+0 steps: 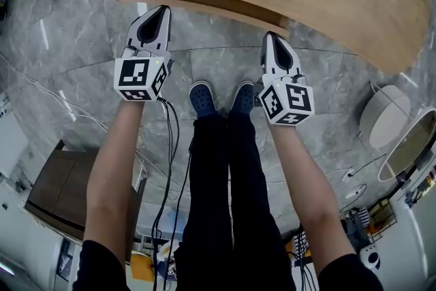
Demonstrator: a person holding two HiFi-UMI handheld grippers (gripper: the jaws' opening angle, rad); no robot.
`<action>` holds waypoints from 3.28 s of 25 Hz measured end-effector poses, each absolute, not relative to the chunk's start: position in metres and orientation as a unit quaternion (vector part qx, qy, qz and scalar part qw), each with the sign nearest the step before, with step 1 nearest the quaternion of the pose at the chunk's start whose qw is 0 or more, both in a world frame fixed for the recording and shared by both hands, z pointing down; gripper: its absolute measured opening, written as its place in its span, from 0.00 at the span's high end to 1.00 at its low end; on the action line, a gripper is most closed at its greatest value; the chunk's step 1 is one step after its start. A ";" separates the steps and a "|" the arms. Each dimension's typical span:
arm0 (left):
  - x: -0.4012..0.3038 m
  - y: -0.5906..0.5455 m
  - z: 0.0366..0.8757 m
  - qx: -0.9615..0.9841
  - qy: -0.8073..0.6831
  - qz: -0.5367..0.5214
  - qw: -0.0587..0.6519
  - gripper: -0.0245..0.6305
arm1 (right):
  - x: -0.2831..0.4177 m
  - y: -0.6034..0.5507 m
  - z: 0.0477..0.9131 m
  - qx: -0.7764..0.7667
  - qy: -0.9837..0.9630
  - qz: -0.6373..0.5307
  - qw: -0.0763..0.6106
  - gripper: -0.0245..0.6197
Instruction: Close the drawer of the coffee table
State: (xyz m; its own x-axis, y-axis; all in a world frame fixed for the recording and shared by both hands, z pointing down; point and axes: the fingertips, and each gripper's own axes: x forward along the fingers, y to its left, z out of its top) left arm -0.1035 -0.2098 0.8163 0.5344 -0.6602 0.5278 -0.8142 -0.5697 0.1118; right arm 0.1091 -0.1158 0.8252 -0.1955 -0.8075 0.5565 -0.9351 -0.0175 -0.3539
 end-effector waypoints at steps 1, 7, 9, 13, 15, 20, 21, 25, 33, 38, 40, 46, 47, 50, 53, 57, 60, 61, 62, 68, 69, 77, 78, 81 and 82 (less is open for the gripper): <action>-0.102 -0.213 0.817 0.858 -0.430 0.219 0.175 0.93 | 0.110 -0.119 0.826 0.628 -0.694 0.340 0.093 0.92; -0.097 -0.223 0.817 0.862 -0.426 0.217 0.171 0.93 | 0.114 -0.129 0.829 0.628 -0.695 0.338 0.094 0.92; -0.096 -0.224 0.817 0.862 -0.426 0.217 0.170 0.93 | 0.115 -0.131 0.829 0.628 -0.694 0.339 0.092 0.92; -0.095 -0.228 0.816 0.864 -0.421 0.220 0.165 0.93 | 0.115 -0.135 0.829 0.631 -0.691 0.340 0.090 0.92; -0.094 -0.231 0.816 0.863 -0.426 0.216 0.166 0.93 | 0.116 -0.138 0.829 0.631 -0.693 0.337 0.092 0.92; -0.090 -0.238 0.816 0.861 -0.433 0.209 0.168 0.93 | 0.121 -0.146 0.830 0.634 -0.691 0.336 0.086 0.92; -0.089 -0.239 0.817 0.860 -0.435 0.205 0.172 0.93 | 0.122 -0.147 0.830 0.635 -0.690 0.336 0.085 0.92; -0.087 -0.244 0.818 0.853 -0.446 0.187 0.194 0.93 | 0.125 -0.152 0.830 0.642 -0.685 0.336 0.080 0.92; -0.084 -0.252 0.819 0.851 -0.455 0.176 0.197 0.93 | 0.128 -0.161 0.832 0.645 -0.682 0.337 0.074 0.92; -0.080 -0.257 0.820 0.853 -0.450 0.176 0.197 0.93 | 0.131 -0.167 0.834 0.649 -0.679 0.335 0.074 0.92; -0.080 -0.260 0.820 0.854 -0.448 0.178 0.195 0.93 | 0.131 -0.169 0.834 0.650 -0.678 0.334 0.075 0.92; -0.078 -0.263 0.819 0.850 -0.455 0.180 0.197 0.93 | 0.133 -0.173 0.832 0.653 -0.674 0.337 0.072 0.92; -0.078 -0.263 0.819 0.848 -0.457 0.180 0.198 0.93 | 0.133 -0.173 0.833 0.652 -0.675 0.338 0.075 0.92; -0.080 -0.263 0.819 0.845 -0.461 0.183 0.202 0.93 | 0.137 -0.171 0.838 0.653 -0.670 0.343 0.091 0.92; -0.081 -0.256 0.816 0.844 -0.461 0.183 0.206 0.93 | 0.147 -0.163 0.842 0.657 -0.658 0.354 0.101 0.92; -0.088 -0.236 0.812 0.839 -0.463 0.191 0.210 0.93 | 0.153 -0.145 0.834 0.656 -0.657 0.357 0.103 0.92; -0.092 -0.222 0.804 0.838 -0.463 0.196 0.213 0.93 | 0.156 -0.131 0.824 0.655 -0.656 0.359 0.109 0.92; -0.093 -0.217 0.800 0.838 -0.462 0.197 0.214 0.93 | 0.157 -0.126 0.820 0.655 -0.655 0.359 0.114 0.92; -0.093 -0.212 0.794 0.838 -0.461 0.198 0.215 0.93 | 0.157 -0.121 0.816 0.656 -0.653 0.360 0.117 0.92; -0.098 -0.186 0.744 0.837 -0.464 0.195 0.215 0.93 | 0.153 -0.104 0.765 0.654 -0.654 0.366 0.104 0.92; -0.098 -0.184 0.732 0.840 -0.461 0.195 0.210 0.93 | 0.151 -0.101 0.755 0.651 -0.657 0.364 0.106 0.92; -0.109 -0.154 0.631 0.850 -0.450 0.194 0.192 0.93 | 0.133 -0.063 0.667 0.634 -0.672 0.365 0.120 0.92; -0.110 -0.148 0.618 0.852 -0.447 0.195 0.190 0.93 | 0.131 -0.060 0.654 0.631 -0.675 0.363 0.120 0.92; -0.111 -0.139 0.584 0.855 -0.446 0.187 0.188 0.93 | 0.130 -0.059 0.617 0.627 -0.685 0.351 0.120 0.92; -0.111 -0.136 0.573 0.855 -0.448 0.183 0.188 0.93 | 0.131 -0.058 0.606 0.626 -0.687 0.349 0.120 0.92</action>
State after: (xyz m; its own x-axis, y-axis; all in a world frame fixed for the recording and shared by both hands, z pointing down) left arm -0.1110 -0.1359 0.5730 0.5317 -0.6969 0.4812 -0.8346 -0.5279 0.1576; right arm 0.1314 -0.0577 0.6062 -0.1883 -0.7765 0.6013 -0.9438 -0.0261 -0.3293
